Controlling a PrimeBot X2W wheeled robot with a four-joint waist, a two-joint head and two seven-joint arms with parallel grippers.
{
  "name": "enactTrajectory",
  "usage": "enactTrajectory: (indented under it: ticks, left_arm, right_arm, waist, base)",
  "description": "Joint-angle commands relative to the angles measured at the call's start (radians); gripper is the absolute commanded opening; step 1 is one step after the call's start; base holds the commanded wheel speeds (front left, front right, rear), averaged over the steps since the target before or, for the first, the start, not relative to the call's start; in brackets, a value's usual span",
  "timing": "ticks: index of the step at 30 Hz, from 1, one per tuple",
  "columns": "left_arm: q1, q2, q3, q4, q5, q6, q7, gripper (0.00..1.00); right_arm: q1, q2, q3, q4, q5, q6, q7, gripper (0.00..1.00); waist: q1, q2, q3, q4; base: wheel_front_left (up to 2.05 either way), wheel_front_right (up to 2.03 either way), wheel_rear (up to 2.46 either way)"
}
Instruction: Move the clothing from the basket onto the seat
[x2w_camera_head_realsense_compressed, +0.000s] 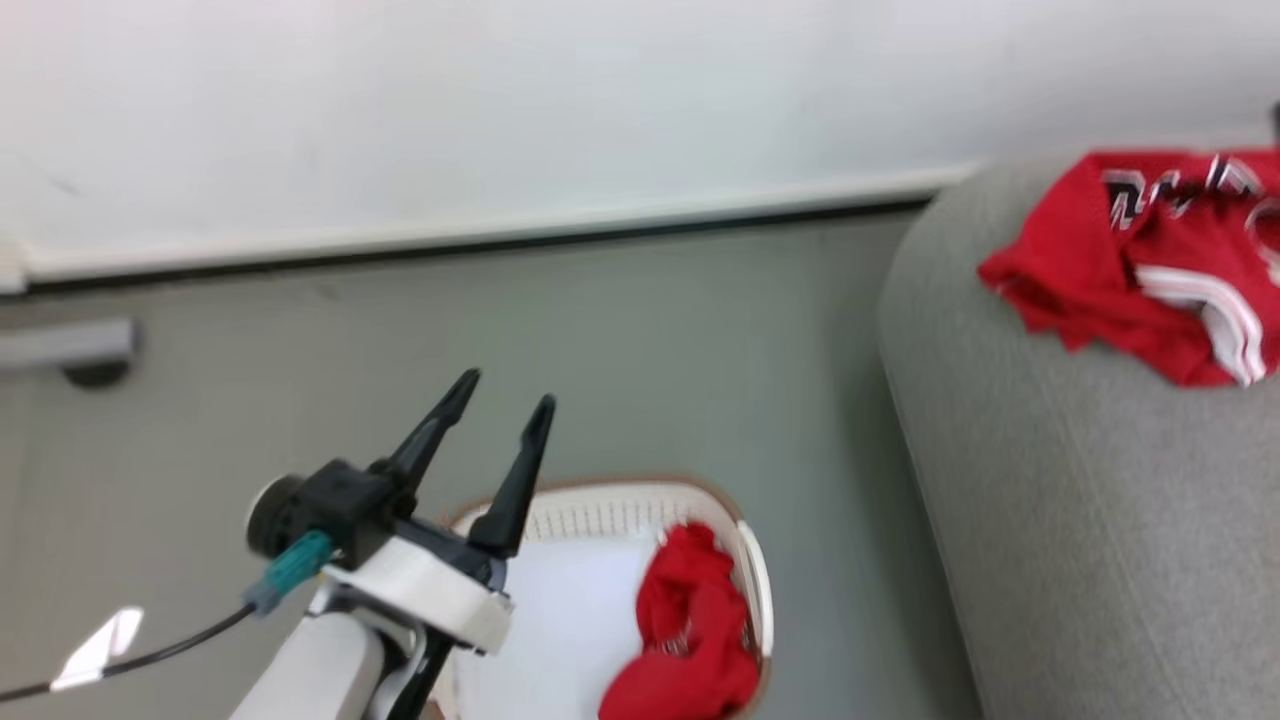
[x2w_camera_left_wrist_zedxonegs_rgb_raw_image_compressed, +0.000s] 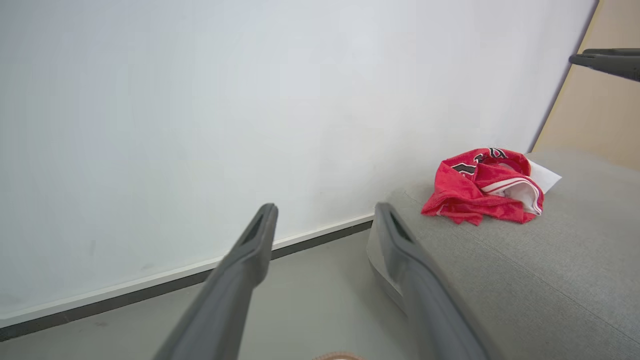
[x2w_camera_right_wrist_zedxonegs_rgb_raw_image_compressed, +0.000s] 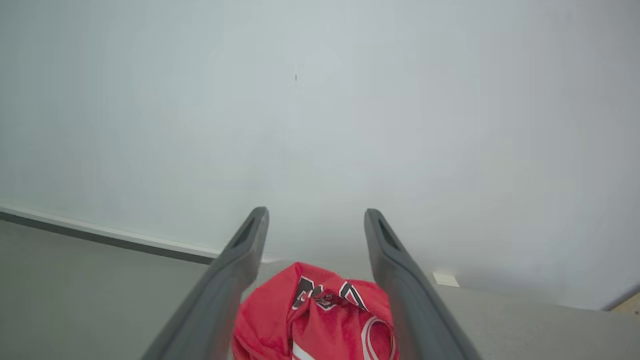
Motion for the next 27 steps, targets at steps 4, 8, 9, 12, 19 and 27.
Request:
enactTrajectory:
  ticks: [4,8,9,12,19,27]
  left_arm:
    - [0.074,-0.019,0.094,-0.004,-0.005,0.041,0.000,1.00]
    - [0.111,-0.031,0.147,-0.007,0.001,0.060,0.000,1.00]
    - [0.122,-0.033,0.168,-0.011,0.007,0.068,0.000,1.00]
    - [0.166,-0.038,0.219,-0.014,0.016,0.072,0.000,1.00]
    - [0.269,-0.066,0.297,-0.011,0.033,0.047,-0.001,1.00]
    - [0.390,-0.140,0.391,-0.047,0.095,-0.003,-0.001,1.00]
  right_arm:
    - [0.136,0.009,-0.015,-0.120,0.031,-0.002,-0.126,1.00]
    - [0.228,0.038,-0.051,-0.165,0.037,-0.002,-0.186,1.00]
    - [0.259,0.050,-0.067,-0.179,0.041,-0.002,-0.199,1.00]
    - [0.353,0.096,-0.113,-0.219,0.028,-0.002,-0.228,1.00]
    - [0.592,0.209,-0.241,-0.307,-0.082,-0.002,-0.253,1.00]
    - [0.835,0.365,-0.385,-0.484,-0.276,-0.002,-0.254,1.00]
  waist:
    - [0.0002,0.0000,-0.154,0.059]
    - [0.0002,0.0000,-0.189,0.079]
    - [0.0002,0.0000,-0.197,0.083]
    - [0.0002,0.0000,-0.212,0.089]
    - [0.0002,0.0000,-0.226,0.111]
    - [0.0002,0.0000,-0.224,0.120]
  base:
    - [0.00,0.00,0.00]
    - [0.00,0.00,0.00]
    - [0.00,0.00,0.00]
    - [0.00,0.00,0.00]
    - [0.00,0.00,0.00]
    - [0.00,0.00,0.00]
